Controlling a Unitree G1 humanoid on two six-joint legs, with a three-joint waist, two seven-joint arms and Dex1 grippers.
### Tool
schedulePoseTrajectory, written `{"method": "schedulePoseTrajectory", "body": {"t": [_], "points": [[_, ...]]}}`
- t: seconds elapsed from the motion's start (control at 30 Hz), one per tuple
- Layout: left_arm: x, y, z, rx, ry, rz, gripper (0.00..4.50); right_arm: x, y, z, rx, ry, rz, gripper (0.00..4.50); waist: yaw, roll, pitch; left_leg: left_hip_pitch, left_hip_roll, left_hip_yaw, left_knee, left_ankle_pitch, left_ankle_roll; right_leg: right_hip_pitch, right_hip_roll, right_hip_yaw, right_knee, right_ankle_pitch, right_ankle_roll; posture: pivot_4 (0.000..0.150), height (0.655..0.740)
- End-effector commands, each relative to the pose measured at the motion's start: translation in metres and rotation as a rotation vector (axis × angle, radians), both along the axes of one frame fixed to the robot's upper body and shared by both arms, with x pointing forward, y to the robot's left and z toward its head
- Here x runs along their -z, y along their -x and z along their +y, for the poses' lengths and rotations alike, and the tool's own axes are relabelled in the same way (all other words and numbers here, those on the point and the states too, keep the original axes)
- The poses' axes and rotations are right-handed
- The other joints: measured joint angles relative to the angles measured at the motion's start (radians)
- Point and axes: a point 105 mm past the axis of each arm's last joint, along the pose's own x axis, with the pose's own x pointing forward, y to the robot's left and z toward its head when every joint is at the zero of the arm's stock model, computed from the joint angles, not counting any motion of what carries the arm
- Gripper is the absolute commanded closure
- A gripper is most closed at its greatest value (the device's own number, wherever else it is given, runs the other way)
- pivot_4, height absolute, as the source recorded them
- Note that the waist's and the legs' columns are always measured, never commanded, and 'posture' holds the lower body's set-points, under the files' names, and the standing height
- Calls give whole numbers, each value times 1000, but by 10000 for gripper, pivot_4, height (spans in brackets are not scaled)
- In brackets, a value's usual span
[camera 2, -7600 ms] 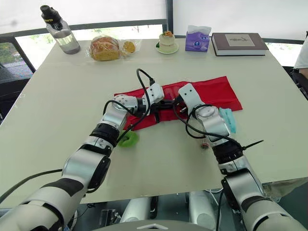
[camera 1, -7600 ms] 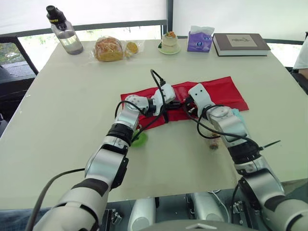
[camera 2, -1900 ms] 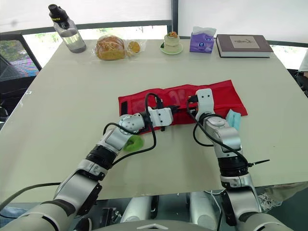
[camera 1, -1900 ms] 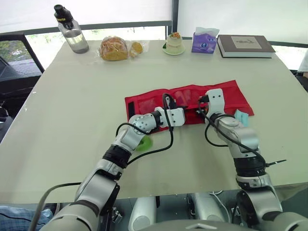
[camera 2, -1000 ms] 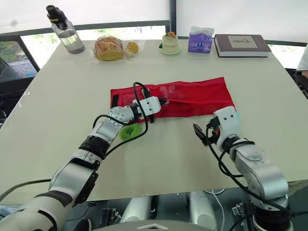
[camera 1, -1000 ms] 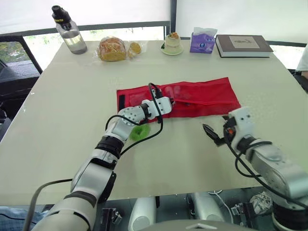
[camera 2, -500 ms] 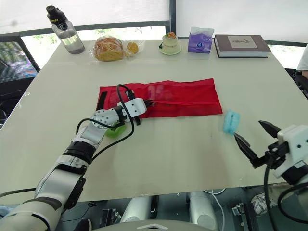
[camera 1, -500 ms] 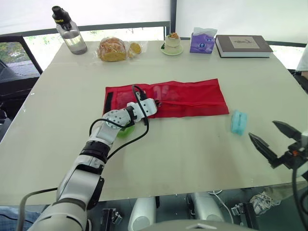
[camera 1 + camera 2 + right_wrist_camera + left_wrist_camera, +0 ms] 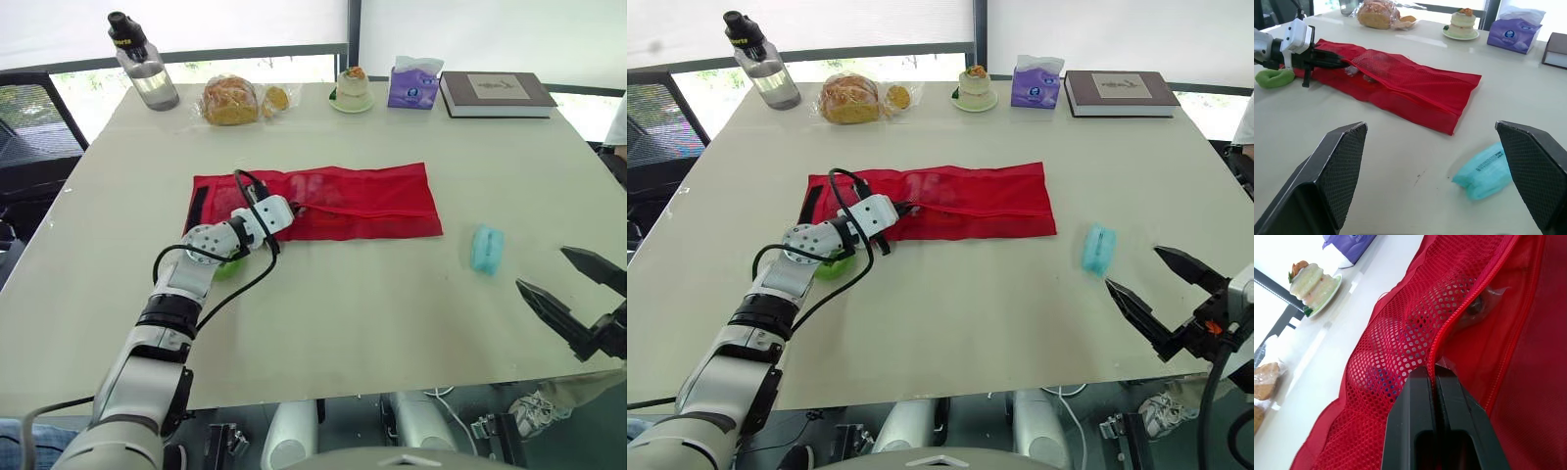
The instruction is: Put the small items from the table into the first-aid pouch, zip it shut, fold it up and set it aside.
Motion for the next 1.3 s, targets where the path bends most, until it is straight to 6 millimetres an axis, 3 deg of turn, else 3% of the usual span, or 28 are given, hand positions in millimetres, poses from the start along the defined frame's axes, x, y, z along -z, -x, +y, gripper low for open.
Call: {"method": "schedulePoseTrajectory", "body": {"t": [0.03,0.17,0.23,0.27,0.33,0.53,0.67,0.93,1.17,1.27,1.3], "points": [[-18,0,4,-3,34,-53,37495,-7,-1,6,-17,20,-42,0,1,0,0,0,0,0,0,0,0,0,0,0,0,0,0,1500,7400],[-30,-1,4,1,141,-47,21677,-5,-3,7,-6,44,-39,0,1,0,0,0,0,0,0,0,0,0,0,0,0,0,0,1500,7400],[-40,2,-1,44,181,-47,10810,-3,-3,7,1,61,-32,0,1,0,0,0,0,0,0,0,0,0,0,0,0,0,0,1500,7400],[-42,3,-4,68,177,-48,8810,-2,-3,7,2,63,-28,0,2,0,0,0,0,0,0,0,0,0,0,0,0,0,0,1500,7400],[-50,7,-10,120,160,-58,673,1,-3,6,7,68,-15,0,4,0,0,-1,0,0,1,0,0,0,0,0,0,0,0,1500,7400],[-69,0,-46,186,213,-53,286,3,-5,4,17,60,-16,0,7,0,0,0,-1,0,2,0,0,0,0,0,0,0,0,1500,7400],[-57,-2,-89,293,132,23,286,8,-9,7,2,74,-11,0,5,0,0,-1,-1,0,2,0,0,1,0,0,0,0,0,1500,7400],[-28,-14,-152,398,-83,61,286,13,-14,21,-20,54,-14,0,1,0,0,-1,-1,-1,2,0,0,1,1,0,0,-1,2,1500,7400],[-22,-26,-172,362,-162,44,286,10,-12,22,25,52,-34,0,0,-1,0,-2,-2,-1,2,0,0,1,1,1,-1,-2,3,1500,7400],[-24,-29,-174,343,-161,47,8109,10,-10,21,47,60,-37,0,1,-1,0,-1,-2,-1,2,0,0,1,1,1,-1,-2,3,1500,7400],[-25,-31,-174,336,-159,52,13508,10,-9,21,53,63,-36,0,2,-1,0,-2,-2,-1,2,0,0,1,1,1,-1,-2,4,1500,7400]]}}
